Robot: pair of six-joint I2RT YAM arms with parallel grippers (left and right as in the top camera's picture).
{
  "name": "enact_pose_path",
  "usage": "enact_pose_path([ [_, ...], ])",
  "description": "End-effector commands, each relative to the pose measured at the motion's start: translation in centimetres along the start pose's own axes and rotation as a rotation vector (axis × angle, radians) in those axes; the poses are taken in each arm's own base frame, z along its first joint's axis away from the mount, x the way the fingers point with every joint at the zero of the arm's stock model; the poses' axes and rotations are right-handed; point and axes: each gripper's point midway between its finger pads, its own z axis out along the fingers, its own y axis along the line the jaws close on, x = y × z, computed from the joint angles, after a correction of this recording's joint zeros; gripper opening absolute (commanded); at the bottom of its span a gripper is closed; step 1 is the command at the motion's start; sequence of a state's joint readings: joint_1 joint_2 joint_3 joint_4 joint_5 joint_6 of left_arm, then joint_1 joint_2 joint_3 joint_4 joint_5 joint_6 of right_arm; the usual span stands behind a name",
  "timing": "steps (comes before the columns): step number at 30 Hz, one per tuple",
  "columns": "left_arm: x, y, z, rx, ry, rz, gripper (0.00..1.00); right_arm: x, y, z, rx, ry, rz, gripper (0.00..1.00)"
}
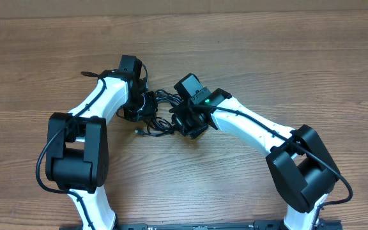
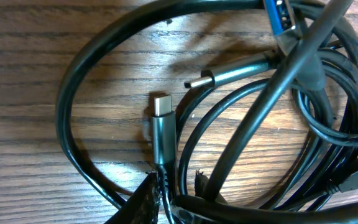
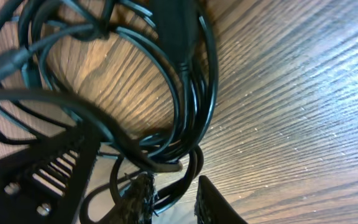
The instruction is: Untangle cables
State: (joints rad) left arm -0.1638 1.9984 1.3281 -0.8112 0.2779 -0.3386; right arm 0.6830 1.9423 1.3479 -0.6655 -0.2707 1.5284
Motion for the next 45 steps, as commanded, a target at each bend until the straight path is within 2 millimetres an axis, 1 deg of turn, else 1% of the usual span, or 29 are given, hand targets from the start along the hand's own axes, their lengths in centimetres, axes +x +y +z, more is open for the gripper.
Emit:
enact_pose_path([
  [1,0.3,-0.4,0.0,0.018,0.009,-0.005,0.20,-0.2,-0.2,0.3,0.003,-0.042,0.060,0.21],
  [2,0.3,-0.4,0.0,0.017,0.008,-0.005,0.20,0.0,-0.2,0.4,0.003,-0.040,0.066,0.21],
  [6,0.3,-0.4,0.0,0.017,0.008,-0.005,0.20,0.8,-0.4,0.7,0.006,-0.060,0.086,0.28],
  [7,0.3,-0.4,0.0,0.017,0.008,-0.005,0.20,0.8,-0.4,0.7,0.008,-0.072,0.099,0.31],
  [8,0.3,-0.4,0.0,0.017,0.008,-0.005,0.20,0.9,-0.4,0.8,0.006,-0.085,0.105,0.38],
  [9,0.3,-0.4,0.0,0.017,0.008,-0.005,0.20,0.9,-0.5,0.8,0.005,-0.095,0.115,0.38],
  [11,0.3,-0.4,0.0,0.017,0.008,-0.005,0.20,0.9,-0.4,0.9,-0.001,-0.116,0.130,0.32],
  [13,0.3,-0.4,0.0,0.017,0.008,-0.005,0.20,0.3,-0.1,0.8,-0.018,-0.153,0.127,0.26],
  [17,0.3,-0.4,0.0,0.017,0.008,-0.005,0.20,-0.3,0.1,0.7,-0.029,-0.188,0.125,0.09],
  [19,0.3,-0.4,0.0,0.017,0.008,-0.005,0.20,-0.6,0.2,0.6,-0.032,-0.205,0.124,0.05],
  [21,0.3,-0.4,0.0,0.017,0.008,-0.005,0.20,-1.3,0.2,0.5,-0.035,-0.247,0.102,0.04],
  [24,0.3,-0.4,0.0,0.017,0.009,-0.004,0.20,-2.0,0.2,0.3,-0.024,-0.288,0.008,0.04],
  [27,0.3,-0.4,0.0,0.017,0.008,-0.001,0.20,-1.9,-0.6,0.3,0.012,-0.225,0.033,0.04],
  [29,0.3,-0.4,0.0,0.017,0.008,-0.001,0.20,-2.1,-0.6,0.1,0.017,-0.162,0.045,0.04],
  [31,0.3,-0.4,0.0,0.017,0.008,-0.001,0.20,-2.1,-0.6,0.0,0.016,-0.103,0.042,0.05],
  [32,0.3,-0.4,0.0,0.017,0.008,-0.001,0.20,-1.6,-0.5,-0.2,0.015,-0.037,0.029,0.10],
  [34,0.2,-0.5,0.0,0.018,0.005,0.000,0.20,-0.7,-0.5,-0.3,0.011,0.036,-0.007,0.22],
  [37,0.0,-0.5,0.0,0.022,-0.005,0.003,0.20,-0.1,-0.6,-0.3,0.015,0.078,-0.058,0.25],
  [38,-0.1,-0.6,0.0,0.024,-0.009,0.005,0.20,0.3,-0.6,-0.3,0.014,0.096,-0.073,0.25],
  [39,-0.3,-0.7,0.0,0.026,-0.016,0.007,0.21,1.1,-0.7,-0.3,0.017,0.130,-0.086,0.25],
  [40,-0.4,-0.7,0.0,0.026,-0.019,0.008,0.21,1.2,-0.8,-0.3,0.020,0.135,-0.087,0.26],
  [42,-0.7,-0.8,0.0,0.031,-0.033,0.012,0.21,1.8,-1.2,-0.2,0.038,0.138,-0.093,0.33],
  [43,-0.8,-0.8,0.0,0.032,-0.037,0.013,0.20,2.0,-1.3,-0.1,0.042,0.140,-0.096,0.34],
  [44,-1.0,-0.7,0.0,0.024,-0.046,0.016,0.17,2.1,-1.3,-0.1,0.043,0.140,-0.093,0.34],
  [45,-1.0,-0.7,0.0,0.021,-0.048,0.016,0.16,1.9,-1.3,-0.1,0.042,0.130,-0.087,0.34],
])
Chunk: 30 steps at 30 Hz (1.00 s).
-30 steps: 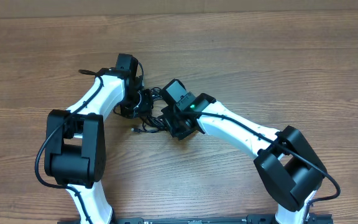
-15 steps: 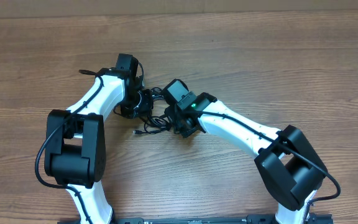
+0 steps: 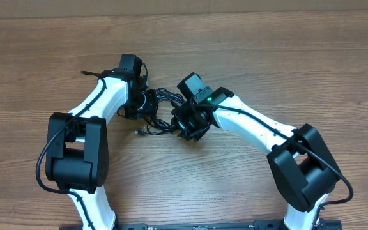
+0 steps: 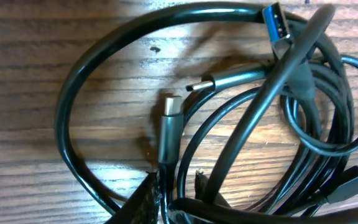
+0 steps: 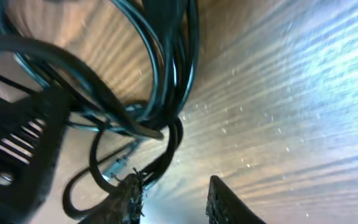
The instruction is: Untangle cables
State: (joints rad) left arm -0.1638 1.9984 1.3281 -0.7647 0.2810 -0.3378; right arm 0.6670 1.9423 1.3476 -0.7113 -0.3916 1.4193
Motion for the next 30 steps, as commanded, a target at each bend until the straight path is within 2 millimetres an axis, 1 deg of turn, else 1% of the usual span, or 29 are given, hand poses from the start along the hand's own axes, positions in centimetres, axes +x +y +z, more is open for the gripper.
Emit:
enact_pose_path([
  [1,0.0,-0.3,0.0,0.003,-0.007,0.003,0.13,0.2,-0.2,0.3,0.006,-0.002,-0.003,0.34],
  [3,0.0,-0.3,0.0,0.004,-0.007,0.002,0.04,-0.8,-0.2,0.3,0.009,-0.063,0.027,0.34],
  [5,0.0,-0.3,0.0,0.004,-0.007,0.003,0.04,-1.4,-0.3,0.2,0.010,-0.109,0.065,0.35],
  [8,0.0,-0.3,0.0,0.005,-0.008,0.003,0.04,-1.4,-0.1,0.3,0.001,-0.124,0.103,0.36],
  [12,0.0,-0.3,0.0,0.005,-0.008,0.003,0.04,-1.5,0.7,0.5,-0.029,-0.160,0.076,0.37],
  [15,0.0,-0.3,0.0,0.005,-0.008,0.003,0.04,-2.4,0.6,0.4,-0.021,-0.241,0.032,0.33],
  [16,0.0,-0.3,0.0,0.005,-0.008,0.003,0.04,-3.1,0.6,0.2,-0.014,-0.291,-0.013,0.29],
  [17,0.0,-0.3,0.0,0.005,-0.008,0.003,0.04,-4.2,0.6,-0.1,0.005,-0.358,-0.108,0.11],
  [18,0.0,-0.3,0.0,0.004,-0.008,0.003,0.04,-4.7,0.6,-0.4,0.025,-0.393,-0.195,0.04],
  [19,0.0,-0.3,0.0,0.004,-0.008,0.003,0.04,-5.1,0.6,-0.7,0.041,-0.408,-0.271,0.04],
  [20,0.0,-0.3,0.0,0.004,-0.008,0.003,0.04,-5.2,0.7,-1.0,0.059,-0.403,-0.385,0.04],
  [22,0.0,-0.3,0.0,0.004,-0.008,0.003,0.04,-5.0,1.2,-2.1,0.067,-0.374,-0.562,0.04],
  [24,0.0,-0.3,0.0,0.004,-0.008,0.003,0.04,-4.9,1.8,-3.9,0.065,-0.383,-0.677,0.04],
  [25,0.0,-0.3,0.0,0.004,-0.008,0.003,0.04,-4.9,2.2,-4.9,0.061,-0.394,-0.734,0.07],
  [27,-0.1,-0.3,0.0,0.005,-0.010,0.004,0.04,-4.6,2.7,-6.3,0.050,-0.401,-0.828,0.19],
  [28,-0.1,-0.3,0.0,0.005,-0.010,0.004,0.04,-4.4,2.7,-6.6,0.051,-0.396,-0.857,0.22],
  [30,-0.1,-0.3,0.0,0.005,-0.009,0.004,0.04,-3.7,2.5,-6.4,0.050,-0.357,-0.913,0.24],
])
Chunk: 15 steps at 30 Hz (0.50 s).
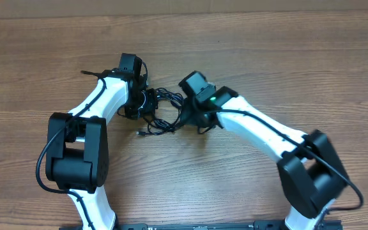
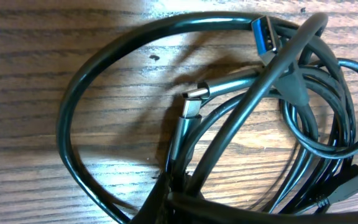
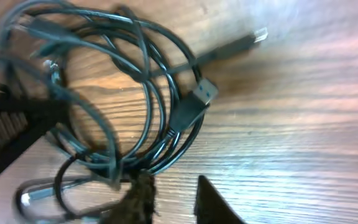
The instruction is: Untangle cables
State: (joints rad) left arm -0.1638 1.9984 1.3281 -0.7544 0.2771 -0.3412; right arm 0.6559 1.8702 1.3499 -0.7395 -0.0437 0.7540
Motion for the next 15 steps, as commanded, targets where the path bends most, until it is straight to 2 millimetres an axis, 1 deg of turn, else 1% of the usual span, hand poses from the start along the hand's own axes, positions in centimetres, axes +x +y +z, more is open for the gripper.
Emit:
enact_pose_path([
  [1,0.2,-0.3,0.0,0.005,0.001,0.004,0.04,-0.6,2.2,-3.0,-0.090,-0.032,-0.258,0.24],
  [2,0.2,-0.3,0.0,0.005,0.001,0.004,0.04,0.1,2.3,-2.8,-0.104,-0.004,-0.300,0.24],
  [6,0.2,-0.3,0.0,0.005,0.001,0.004,0.04,0.8,2.6,-2.2,-0.114,-0.009,-0.421,0.22],
  [9,0.2,-0.3,0.0,0.005,0.001,0.004,0.04,1.5,3.0,-1.5,-0.120,-0.012,-0.555,0.20],
  [12,0.2,-0.3,0.0,0.005,0.002,0.004,0.04,1.9,2.9,-1.2,-0.116,-0.006,-0.663,0.18],
  [15,0.2,-0.3,0.0,0.005,0.001,0.004,0.04,2.1,3.0,-1.1,-0.125,-0.002,-0.733,0.16],
])
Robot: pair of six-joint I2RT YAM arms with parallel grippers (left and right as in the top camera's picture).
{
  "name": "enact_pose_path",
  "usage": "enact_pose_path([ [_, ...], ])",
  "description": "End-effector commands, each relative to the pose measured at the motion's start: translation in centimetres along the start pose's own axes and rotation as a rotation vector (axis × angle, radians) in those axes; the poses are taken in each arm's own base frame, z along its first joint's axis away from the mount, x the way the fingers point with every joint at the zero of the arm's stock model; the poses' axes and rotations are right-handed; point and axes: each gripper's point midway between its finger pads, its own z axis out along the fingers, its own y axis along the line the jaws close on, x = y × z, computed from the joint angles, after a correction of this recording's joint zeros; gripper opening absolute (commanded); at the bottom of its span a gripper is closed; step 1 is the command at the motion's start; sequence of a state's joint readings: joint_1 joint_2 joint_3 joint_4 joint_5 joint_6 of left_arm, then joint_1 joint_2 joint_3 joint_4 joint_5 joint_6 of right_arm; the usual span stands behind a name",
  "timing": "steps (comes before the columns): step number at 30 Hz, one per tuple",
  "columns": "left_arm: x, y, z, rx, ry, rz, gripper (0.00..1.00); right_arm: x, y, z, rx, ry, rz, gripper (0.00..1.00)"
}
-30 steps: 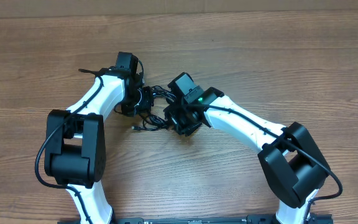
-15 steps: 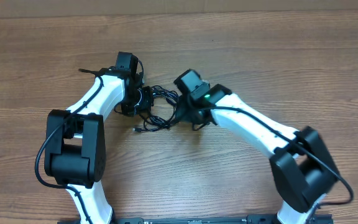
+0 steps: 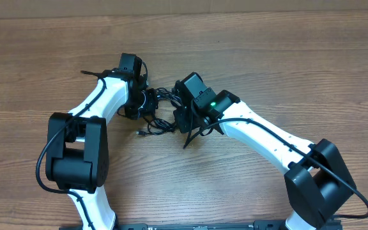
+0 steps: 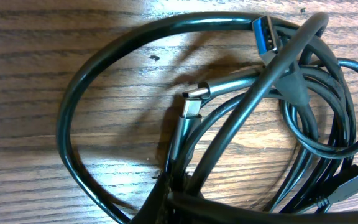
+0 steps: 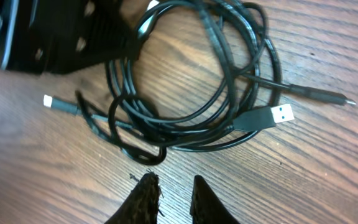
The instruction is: Untangle cables
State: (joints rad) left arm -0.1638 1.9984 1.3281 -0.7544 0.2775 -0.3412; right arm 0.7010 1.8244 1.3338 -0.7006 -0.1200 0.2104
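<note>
A tangle of black cables (image 3: 159, 119) lies on the wooden table between the arms. My left gripper (image 4: 171, 190) is shut on several strands at the bundle's edge; a silver USB-C plug (image 4: 191, 110) and a blue USB-A plug (image 4: 265, 33) lie just ahead of it. My right gripper (image 5: 171, 188) stands open with a narrow gap and nothing between its fingers, a little short of the nearest loop (image 5: 143, 151). In the right wrist view the whole coil (image 5: 229, 59) shows, with its USB-A plug (image 5: 270, 116) at the right.
The left gripper's black body (image 5: 61, 34) sits at the far left edge of the coil. A loose plug end (image 5: 52, 102) and a thin pin plug (image 5: 328, 96) stick out of the bundle. Bare wood (image 3: 267, 57) surrounds the cables.
My right gripper has drawn back from the bundle and turned; its fingers now stand on the near side of the coil, clear of every strand. The left gripper and its hold are unchanged.
At first my right gripper's fingers straddled a loop at the bundle's edge while the left held strands. The USB-C plug near the left jaws then tilted toward the other plug. The right gripper stayed close against the coil, and now stands apart from it.
</note>
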Motion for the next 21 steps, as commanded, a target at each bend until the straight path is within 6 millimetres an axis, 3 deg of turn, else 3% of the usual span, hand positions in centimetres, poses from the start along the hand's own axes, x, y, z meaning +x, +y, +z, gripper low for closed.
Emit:
enact_pose_path([
  [1,0.2,-0.3,0.0,0.005,0.001,0.004,0.04,0.4,0.3,0.3,-0.016,0.012,-0.182,0.16],
  [11,0.2,-0.3,0.0,0.005,0.001,0.004,0.04,1.3,3.1,0.9,-0.024,0.015,-0.419,0.19],
  [21,0.2,-0.3,0.0,0.005,0.001,0.004,0.04,1.5,2.4,3.1,0.037,0.030,-0.473,0.22],
])
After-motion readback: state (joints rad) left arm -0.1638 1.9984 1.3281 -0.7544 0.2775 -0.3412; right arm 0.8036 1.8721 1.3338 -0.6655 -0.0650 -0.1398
